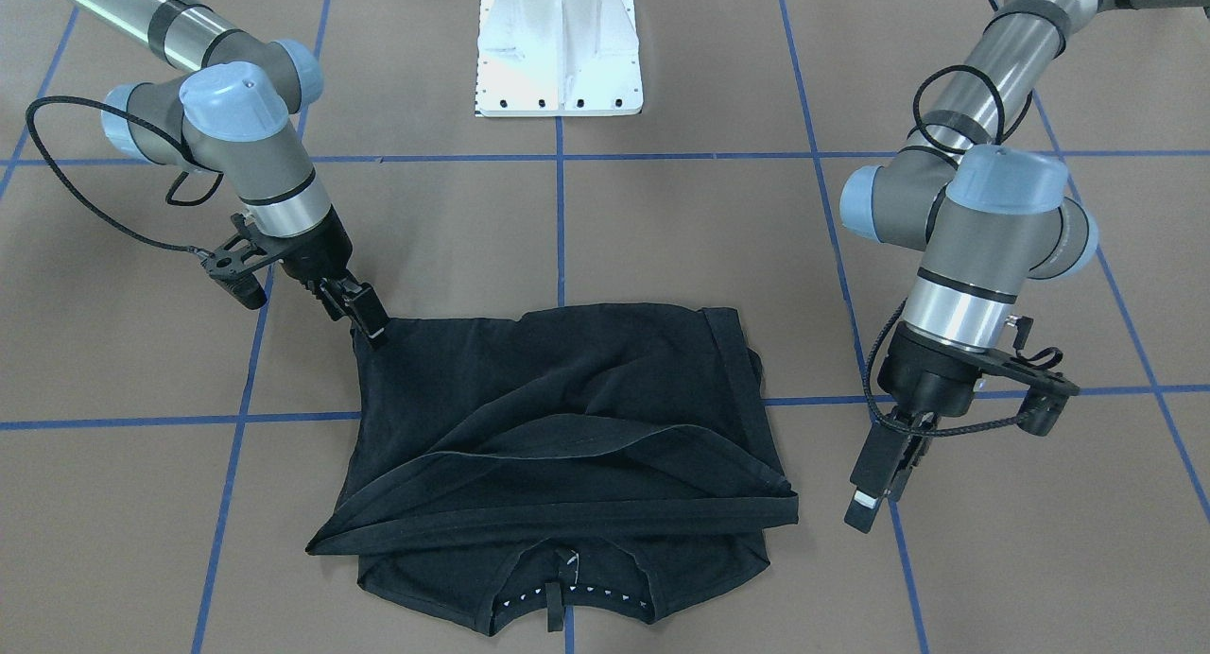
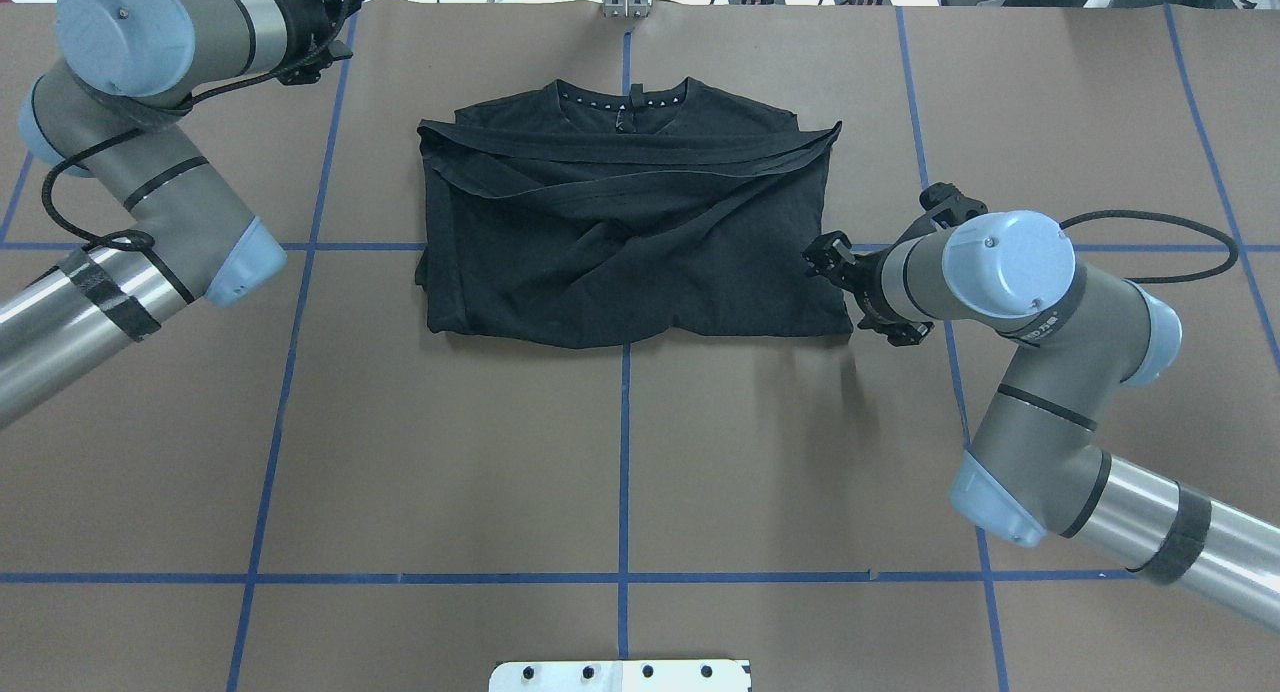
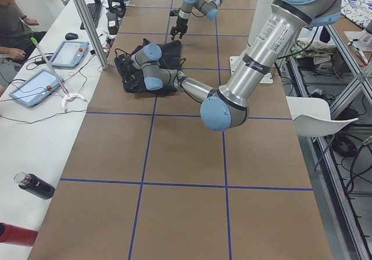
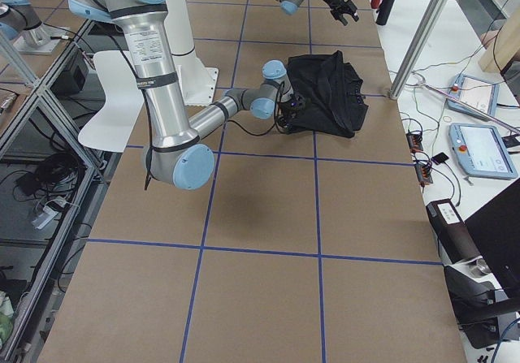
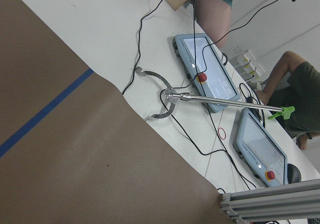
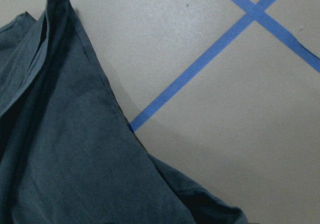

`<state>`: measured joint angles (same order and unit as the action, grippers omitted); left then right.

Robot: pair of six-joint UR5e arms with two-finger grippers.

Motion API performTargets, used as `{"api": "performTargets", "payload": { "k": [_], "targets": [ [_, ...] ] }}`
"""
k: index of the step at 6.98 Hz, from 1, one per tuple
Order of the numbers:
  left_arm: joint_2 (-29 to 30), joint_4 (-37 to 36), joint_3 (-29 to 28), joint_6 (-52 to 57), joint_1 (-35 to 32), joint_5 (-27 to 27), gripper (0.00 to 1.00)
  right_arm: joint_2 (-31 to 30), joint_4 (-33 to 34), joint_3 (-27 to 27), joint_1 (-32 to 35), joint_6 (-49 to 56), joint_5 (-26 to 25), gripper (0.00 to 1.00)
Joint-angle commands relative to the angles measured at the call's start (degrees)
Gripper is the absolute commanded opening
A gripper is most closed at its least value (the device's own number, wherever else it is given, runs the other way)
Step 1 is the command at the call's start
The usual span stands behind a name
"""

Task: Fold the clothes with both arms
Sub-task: 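Move the right gripper to the folded shirt's side edge while left withdraws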

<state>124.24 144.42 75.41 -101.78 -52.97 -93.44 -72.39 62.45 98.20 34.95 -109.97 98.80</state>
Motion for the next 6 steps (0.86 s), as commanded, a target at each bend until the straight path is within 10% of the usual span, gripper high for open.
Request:
{"api": "performTargets", "payload": {
  "k": [1, 2, 3, 6],
  "targets": [
    [-0.66, -0.01, 0.7, 0.01, -0.03, 0.19, 1.0, -0.03, -0.05, -0.29, -1.72, -0.07, -0.71, 0.8],
    [-0.75, -0.01, 0.79, 0.01, -0.03, 0.28, 1.0, 0.15, -0.05, -0.73, -1.72, -0.07, -0.63, 0.15],
    [-1.71, 0.07, 0.97, 0.09, -0.03, 1.41, 1.0, -0.03, -0.05, -0.73, -1.64, 0.63, -0.02, 0.0],
    [-1.9, 0.07, 1.06, 0.1, 0.23, 1.77, 1.0, -2.9, 0.04, 2.93, 0.37, 1.51, 5.66, 0.0]
  ]
}}
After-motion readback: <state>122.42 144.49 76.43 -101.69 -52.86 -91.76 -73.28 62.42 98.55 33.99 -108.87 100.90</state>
